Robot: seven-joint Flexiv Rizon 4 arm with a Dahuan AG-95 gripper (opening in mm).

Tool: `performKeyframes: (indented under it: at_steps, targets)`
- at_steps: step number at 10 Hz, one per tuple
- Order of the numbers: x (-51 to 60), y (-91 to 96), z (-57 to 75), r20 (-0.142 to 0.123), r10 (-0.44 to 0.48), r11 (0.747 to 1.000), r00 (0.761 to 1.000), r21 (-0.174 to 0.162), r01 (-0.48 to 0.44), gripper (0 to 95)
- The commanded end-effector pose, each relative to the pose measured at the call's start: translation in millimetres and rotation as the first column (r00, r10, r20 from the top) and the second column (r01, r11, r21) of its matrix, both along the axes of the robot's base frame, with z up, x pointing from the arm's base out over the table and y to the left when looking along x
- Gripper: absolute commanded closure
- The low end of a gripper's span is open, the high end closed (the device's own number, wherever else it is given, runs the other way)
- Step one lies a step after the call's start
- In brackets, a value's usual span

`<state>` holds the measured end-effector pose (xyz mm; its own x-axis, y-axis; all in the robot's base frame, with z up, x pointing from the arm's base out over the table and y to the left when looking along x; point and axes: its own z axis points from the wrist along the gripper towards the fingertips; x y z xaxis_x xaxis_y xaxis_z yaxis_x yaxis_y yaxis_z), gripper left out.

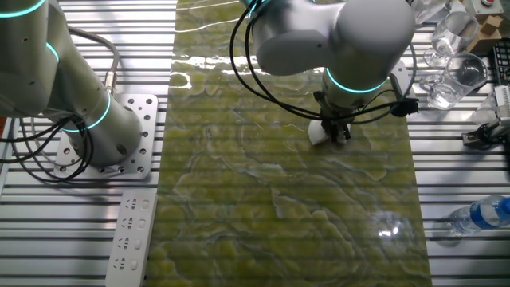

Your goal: Clean the tabletop with a sponge

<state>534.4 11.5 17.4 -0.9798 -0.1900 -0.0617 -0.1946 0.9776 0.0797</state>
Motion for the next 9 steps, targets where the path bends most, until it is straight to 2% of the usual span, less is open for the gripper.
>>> performKeyframes:
  at_steps: [1,4,7,9]
  targets:
    - [-0.3,-1.7,1.6,0.007,0.005,1.0,1.0,-0.029,-0.005,95.0]
    - [-0.5,-6.7,1.2,0.017,0.02,0.998,1.0,-0.068,-0.018,95.0]
    - [-1.5,-17.4,0.0,0.026,0.043,0.996,0.999,-0.074,-0.041,95.0]
    - [0.2,-25.3,2.1,0.024,0.061,0.994,0.998,-0.097,-0.058,95.0]
